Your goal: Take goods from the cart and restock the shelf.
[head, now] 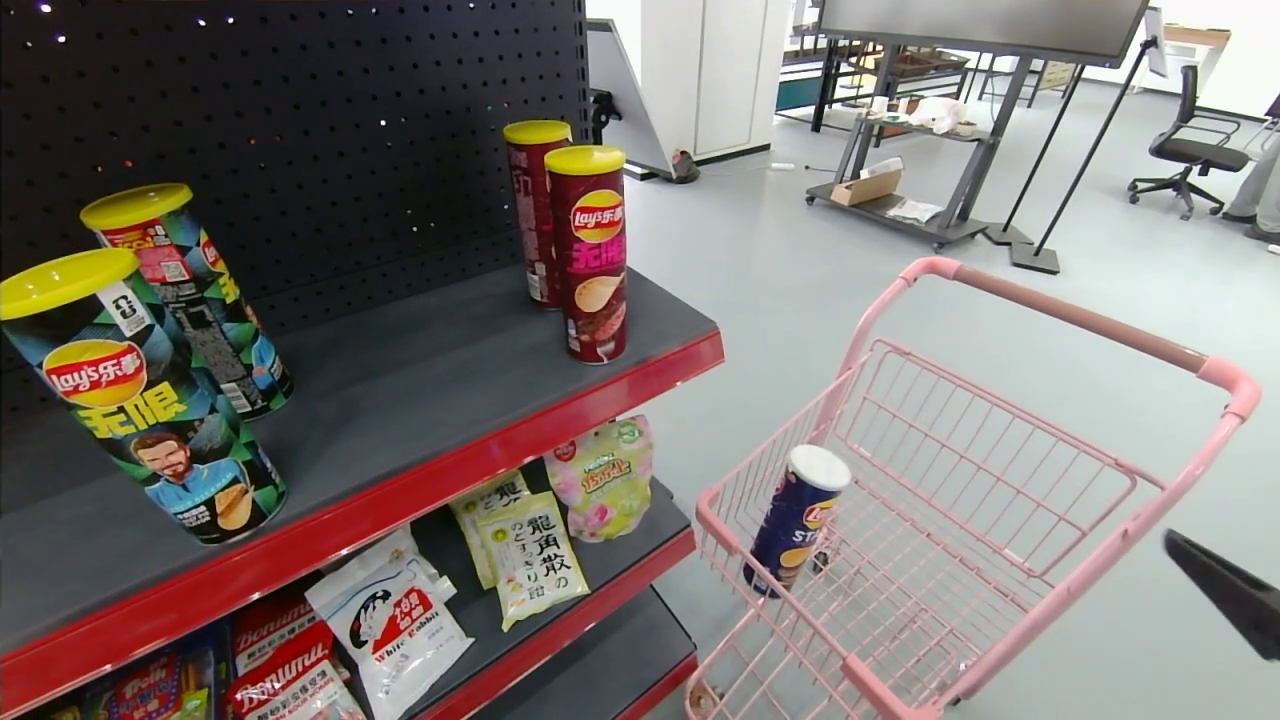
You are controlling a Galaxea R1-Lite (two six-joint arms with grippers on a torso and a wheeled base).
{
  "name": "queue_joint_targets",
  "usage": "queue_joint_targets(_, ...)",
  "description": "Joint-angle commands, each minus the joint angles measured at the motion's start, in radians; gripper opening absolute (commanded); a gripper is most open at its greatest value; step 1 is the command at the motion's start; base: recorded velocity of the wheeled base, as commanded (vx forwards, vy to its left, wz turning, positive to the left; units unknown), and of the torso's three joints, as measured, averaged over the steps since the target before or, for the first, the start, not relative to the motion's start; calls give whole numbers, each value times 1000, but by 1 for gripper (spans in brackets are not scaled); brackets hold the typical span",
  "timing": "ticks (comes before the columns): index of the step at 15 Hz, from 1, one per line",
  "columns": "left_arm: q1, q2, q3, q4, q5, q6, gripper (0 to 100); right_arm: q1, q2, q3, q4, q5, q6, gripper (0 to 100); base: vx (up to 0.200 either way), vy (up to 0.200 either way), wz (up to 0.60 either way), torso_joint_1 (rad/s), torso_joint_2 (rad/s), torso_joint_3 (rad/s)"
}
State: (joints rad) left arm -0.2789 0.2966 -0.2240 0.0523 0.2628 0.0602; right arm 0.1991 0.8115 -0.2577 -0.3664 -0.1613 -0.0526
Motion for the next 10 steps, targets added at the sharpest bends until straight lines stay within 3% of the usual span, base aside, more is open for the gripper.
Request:
queue_joint_targets(1,0,207,-52,-123,-17,-42,100,19,676,-81,-318,97,115,100,0,0,0,0,0,0)
queue_joint_targets(2,0,216,-51,-129,-17,-43,100,31,730,-81,-368,100,138,100,0,0,0,0,0,0)
queue_joint_targets(3,0,207,-38,-128,-17,-46,100,62,945,-60,-632,100,206,100,0,0,0,0,0,0)
queue_joint_targets(5,1,191,-26,-124,-11,-46,100,82,1172,-28,-962,101,204,100,0,0,0,0,0,0)
queue_joint_targets(7,1,193,-34,-124,-8,-45,100,123,1272,18,-1106,101,206,100,0,0,0,0,0,0)
queue_joint_targets(10,4,193,-38,-124,4,-42,100,171,1287,28,-1126,100,224,100,0,0,0,0,0,0)
